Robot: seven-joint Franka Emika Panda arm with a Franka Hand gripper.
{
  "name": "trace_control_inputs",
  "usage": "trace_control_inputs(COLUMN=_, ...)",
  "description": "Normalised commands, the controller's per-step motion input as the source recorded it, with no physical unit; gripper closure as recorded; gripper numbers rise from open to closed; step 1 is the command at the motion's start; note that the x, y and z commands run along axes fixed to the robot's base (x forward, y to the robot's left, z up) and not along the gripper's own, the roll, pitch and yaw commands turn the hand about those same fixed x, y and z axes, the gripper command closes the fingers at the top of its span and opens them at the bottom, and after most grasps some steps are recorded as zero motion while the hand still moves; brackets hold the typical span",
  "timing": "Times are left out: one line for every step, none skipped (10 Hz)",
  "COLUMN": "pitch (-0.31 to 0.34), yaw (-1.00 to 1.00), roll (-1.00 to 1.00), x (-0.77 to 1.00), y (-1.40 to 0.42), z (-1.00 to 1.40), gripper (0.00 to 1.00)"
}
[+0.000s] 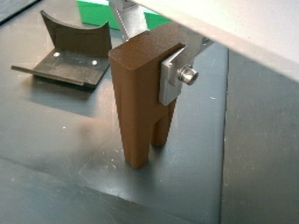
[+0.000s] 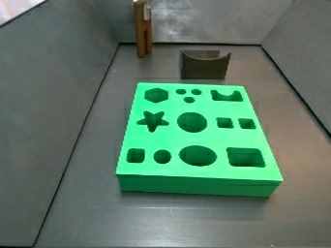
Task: Pick up the square-circle object. Move up. Rotate the square-circle object. Move to above the board. Insert the square-circle object.
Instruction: Pick up the square-circle object, then move up, then rotate the square-circle object.
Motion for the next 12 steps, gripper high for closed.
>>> trace_control_inputs(pitch=0.0, yaw=0.0, roll=0.0, x=0.0, y=0.0, z=0.0, gripper=1.0)
trace_control_inputs(pitch=0.0, yaw=0.0, roll=0.0, x=0.0, y=0.0, z=0.83, gripper=1.0)
trace_control_inputs(pitch=0.0, yaw=-0.01, roll=0.01, x=0.01, y=0.05, z=0.83, gripper=1.0)
trace_control_inputs(pitch=0.04, yaw=-0.02, roll=0.02, x=-0.01, y=0.04, z=0.68, gripper=1.0)
trace_control_inputs(pitch=0.059, yaw=-0.02, roll=0.04, x=-0.01, y=0.03, z=0.55, gripper=1.0)
trace_control_inputs(pitch=0.079, yaw=-0.01, roll=0.05, x=-0.01, y=0.02, z=0.41, gripper=1.0)
trace_control_inputs(pitch=0.096, yaw=0.0, roll=0.06, x=0.0, y=0.01, z=0.27, gripper=1.0)
trace_control_inputs(pitch=0.103, yaw=0.01, roll=0.06, x=0.0, y=0.01, z=0.18, gripper=1.0)
trace_control_inputs(pitch=0.0, yaw=0.0, roll=0.0, x=0.17, y=-1.0, z=0.52, gripper=1.0)
trace_control_inputs(pitch=0.005, yaw=0.01, roll=0.0, x=0.16, y=-1.0, z=0.51, gripper=1.0)
trace_control_inputs(pitch=0.021, yaw=0.01, roll=0.01, x=0.14, y=-1.0, z=0.51, gripper=1.0)
trace_control_inputs(pitch=0.029, yaw=0.01, roll=0.05, x=0.12, y=-1.0, z=0.5, gripper=1.0)
